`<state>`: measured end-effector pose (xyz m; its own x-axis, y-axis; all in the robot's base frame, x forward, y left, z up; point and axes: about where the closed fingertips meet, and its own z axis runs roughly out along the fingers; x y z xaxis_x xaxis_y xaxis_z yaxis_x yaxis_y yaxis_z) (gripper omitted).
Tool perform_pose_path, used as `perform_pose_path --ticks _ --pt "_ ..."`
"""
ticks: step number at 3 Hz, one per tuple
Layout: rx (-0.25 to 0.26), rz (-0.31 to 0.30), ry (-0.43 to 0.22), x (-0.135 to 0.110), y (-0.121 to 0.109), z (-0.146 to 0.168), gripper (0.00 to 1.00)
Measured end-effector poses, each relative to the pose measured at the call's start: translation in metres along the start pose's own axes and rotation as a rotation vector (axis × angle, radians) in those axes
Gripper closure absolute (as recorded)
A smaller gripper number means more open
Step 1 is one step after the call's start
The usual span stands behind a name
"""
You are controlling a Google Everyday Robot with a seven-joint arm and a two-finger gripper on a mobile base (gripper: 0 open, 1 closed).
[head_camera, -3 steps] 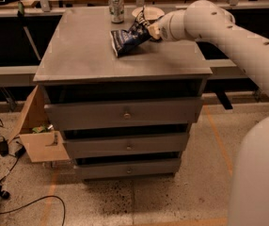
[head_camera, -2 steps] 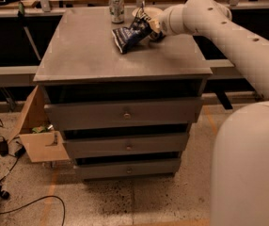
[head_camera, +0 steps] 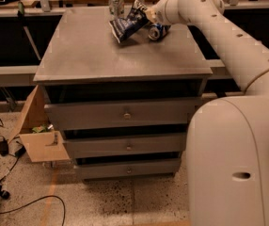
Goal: Move blue chip bag near 7up can
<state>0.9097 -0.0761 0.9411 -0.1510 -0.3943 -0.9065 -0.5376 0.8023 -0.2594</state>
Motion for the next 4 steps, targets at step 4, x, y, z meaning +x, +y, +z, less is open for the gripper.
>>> perform_pose_path --ticks 4 --pt "-0.049 0.019 -0.006 0.0 0.001 0.06 1.0"
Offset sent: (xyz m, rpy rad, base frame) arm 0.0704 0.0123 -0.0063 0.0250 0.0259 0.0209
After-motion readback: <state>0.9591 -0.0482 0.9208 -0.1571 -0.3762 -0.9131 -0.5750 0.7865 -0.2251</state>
